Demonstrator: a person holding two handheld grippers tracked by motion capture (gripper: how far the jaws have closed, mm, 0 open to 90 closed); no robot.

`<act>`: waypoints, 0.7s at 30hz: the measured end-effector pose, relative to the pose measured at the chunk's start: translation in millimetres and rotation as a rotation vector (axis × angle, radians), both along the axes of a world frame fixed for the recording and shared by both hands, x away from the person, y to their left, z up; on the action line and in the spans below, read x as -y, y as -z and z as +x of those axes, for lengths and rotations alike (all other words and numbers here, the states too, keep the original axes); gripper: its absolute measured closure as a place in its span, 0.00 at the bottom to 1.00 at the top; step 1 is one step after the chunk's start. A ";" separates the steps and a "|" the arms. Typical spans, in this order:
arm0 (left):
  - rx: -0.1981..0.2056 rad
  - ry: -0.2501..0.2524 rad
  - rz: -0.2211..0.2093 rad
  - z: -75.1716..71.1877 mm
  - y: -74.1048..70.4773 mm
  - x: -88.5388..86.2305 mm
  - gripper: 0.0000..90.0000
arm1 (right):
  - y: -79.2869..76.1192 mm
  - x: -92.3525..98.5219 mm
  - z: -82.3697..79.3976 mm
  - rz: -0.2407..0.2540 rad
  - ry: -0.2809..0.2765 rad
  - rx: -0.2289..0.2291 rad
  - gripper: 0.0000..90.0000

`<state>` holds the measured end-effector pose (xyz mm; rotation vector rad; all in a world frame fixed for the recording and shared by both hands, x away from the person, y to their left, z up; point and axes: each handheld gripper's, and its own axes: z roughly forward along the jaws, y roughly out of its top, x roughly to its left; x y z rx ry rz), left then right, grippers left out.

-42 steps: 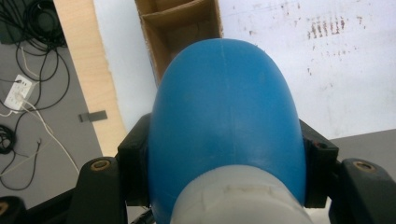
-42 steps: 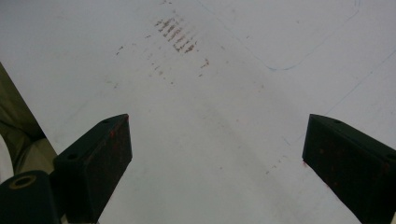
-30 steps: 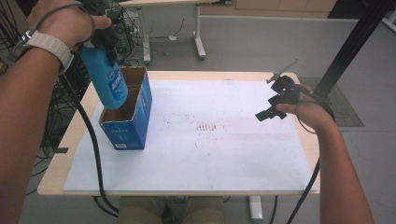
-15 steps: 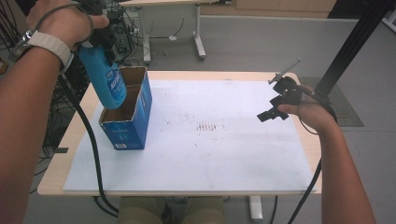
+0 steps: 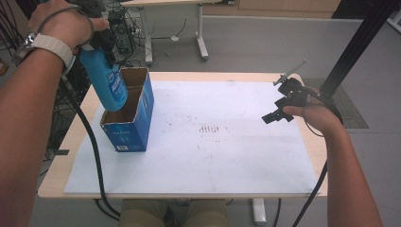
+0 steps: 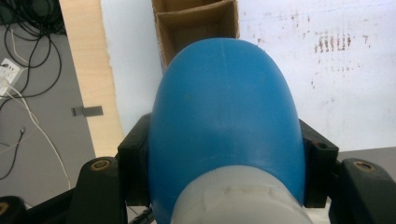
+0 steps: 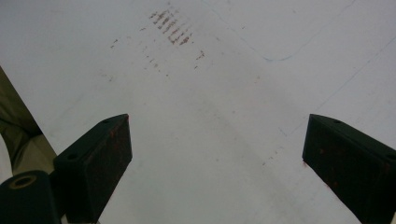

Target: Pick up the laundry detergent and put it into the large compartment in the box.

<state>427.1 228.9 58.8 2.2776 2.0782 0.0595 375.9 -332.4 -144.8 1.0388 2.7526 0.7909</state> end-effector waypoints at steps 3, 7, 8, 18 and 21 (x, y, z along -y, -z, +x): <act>-0.001 -0.001 -0.003 1.5 1.8 -1.0 0.41 | 0.3 0.5 0.2 0.001 0.001 -0.001 0.09; -0.002 -0.004 -0.005 2.9 3.8 -1.8 0.41 | 0.5 1.0 0.3 0.002 0.002 -0.001 0.09; -0.001 -0.005 -0.004 3.2 4.2 -1.7 0.41 | 0.7 1.3 0.4 0.004 0.003 -0.001 0.09; 0.006 -0.012 0.001 4.8 8.5 -2.1 0.41 | 2.1 2.1 1.0 0.007 0.004 -0.003 0.09; 0.002 -0.011 0.006 6.4 10.1 -0.8 0.41 | 1.7 2.8 0.8 0.007 0.007 -0.001 0.09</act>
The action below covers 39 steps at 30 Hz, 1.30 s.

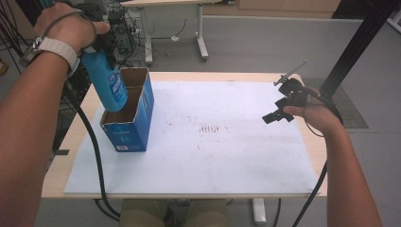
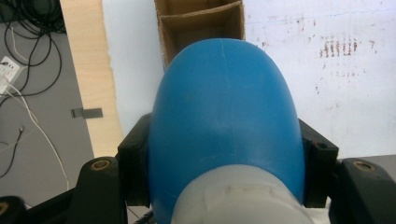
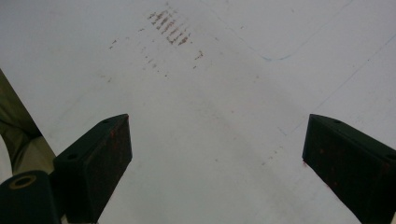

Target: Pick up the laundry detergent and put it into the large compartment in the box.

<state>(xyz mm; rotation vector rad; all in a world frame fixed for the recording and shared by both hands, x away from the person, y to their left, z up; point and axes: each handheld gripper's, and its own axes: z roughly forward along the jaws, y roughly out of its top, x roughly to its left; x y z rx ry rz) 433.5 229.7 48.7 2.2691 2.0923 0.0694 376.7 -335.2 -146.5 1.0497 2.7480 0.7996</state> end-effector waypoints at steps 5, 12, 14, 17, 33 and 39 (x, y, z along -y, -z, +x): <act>-0.003 -0.004 -0.005 2.6 4.3 -0.6 0.41 | 1.4 1.5 -0.3 0.003 0.001 -0.002 0.09; -0.006 -0.003 -0.002 6.1 9.7 0.0 0.41 | 3.7 5.6 -1.8 0.004 0.010 -0.007 0.09; -0.005 -0.004 -0.004 7.3 11.6 0.5 0.41 | 4.1 6.7 -2.3 0.004 0.014 -0.008 0.09; -0.006 -0.002 -0.007 9.0 13.8 1.1 0.41 | 4.8 7.2 -2.1 0.004 0.015 -0.010 0.09; -0.006 0.001 0.004 14.5 28.8 3.2 0.42 | 7.7 7.1 -0.2 0.005 0.015 -0.016 0.09; -0.006 0.000 0.003 16.3 34.7 1.6 0.42 | 9.0 8.1 0.3 0.004 0.016 -0.018 0.09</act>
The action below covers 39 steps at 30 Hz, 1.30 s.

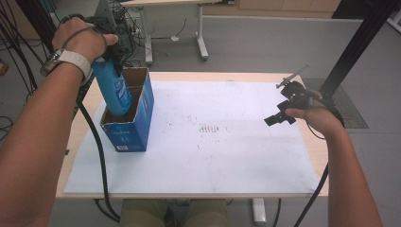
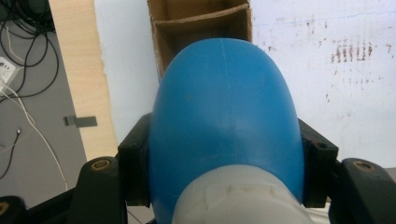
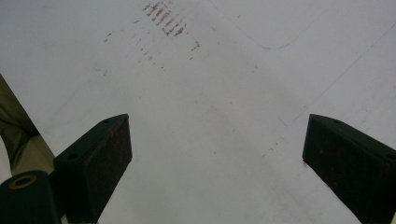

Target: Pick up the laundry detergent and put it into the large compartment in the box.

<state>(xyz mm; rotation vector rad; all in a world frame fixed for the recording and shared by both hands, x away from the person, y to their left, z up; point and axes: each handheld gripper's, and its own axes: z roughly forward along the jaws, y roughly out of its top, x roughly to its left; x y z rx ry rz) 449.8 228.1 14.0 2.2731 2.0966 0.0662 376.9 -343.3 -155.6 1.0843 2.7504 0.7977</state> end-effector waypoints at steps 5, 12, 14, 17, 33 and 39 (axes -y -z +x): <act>-0.003 0.000 -0.003 2.3 6.5 -0.7 0.42 | 0.3 0.2 0.2 -0.002 0.000 -0.002 0.09; -0.002 0.000 -0.004 4.0 12.9 -1.8 0.42 | 2.2 0.9 1.0 0.002 0.003 -0.007 0.09; -0.002 -0.002 -0.004 4.3 15.4 -1.9 0.42 | 2.2 0.7 1.3 0.002 0.003 -0.008 0.09; -0.002 -0.001 -0.006 5.2 18.1 -2.5 0.42 | 2.2 0.5 1.6 0.003 0.002 -0.008 0.09; -0.002 -0.006 -0.010 7.9 32.1 -4.3 0.42 | 4.8 2.3 1.1 0.005 0.006 -0.011 0.09; -0.001 -0.003 -0.001 8.6 36.6 -3.0 0.42 | 5.9 3.5 0.3 0.006 0.009 -0.012 0.09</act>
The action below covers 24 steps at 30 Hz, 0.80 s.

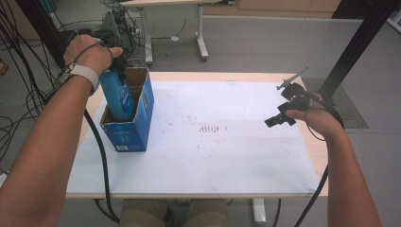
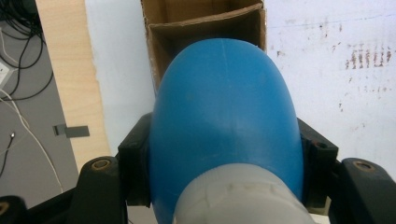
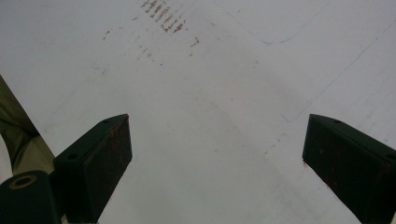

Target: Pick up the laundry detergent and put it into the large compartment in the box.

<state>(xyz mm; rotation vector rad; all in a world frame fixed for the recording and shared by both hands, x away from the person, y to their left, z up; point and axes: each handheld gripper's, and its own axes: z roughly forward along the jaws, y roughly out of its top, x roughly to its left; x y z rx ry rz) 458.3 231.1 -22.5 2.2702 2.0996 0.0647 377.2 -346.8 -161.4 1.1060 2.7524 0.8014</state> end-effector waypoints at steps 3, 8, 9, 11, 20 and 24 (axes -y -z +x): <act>0.000 0.004 0.002 0.5 2.9 0.6 0.42 | 0.5 1.1 -1.0 0.003 0.003 0.000 0.09; -0.004 0.007 -0.005 1.3 8.6 1.0 0.42 | 1.8 3.1 -2.6 0.005 0.007 0.000 0.09; -0.005 0.007 -0.006 1.5 9.5 1.0 0.42 | 1.7 3.4 -2.9 0.004 0.007 0.000 0.09; -0.009 0.010 -0.005 2.3 11.5 1.6 0.42 | 1.9 4.4 -3.4 0.005 0.008 0.000 0.09; -0.018 0.020 -0.001 4.3 21.3 4.0 0.42 | 2.3 6.1 -4.7 0.005 0.011 0.000 0.09; -0.019 0.023 -0.002 5.2 26.4 3.5 0.42 | 2.4 5.4 -4.5 0.003 0.012 -0.001 0.09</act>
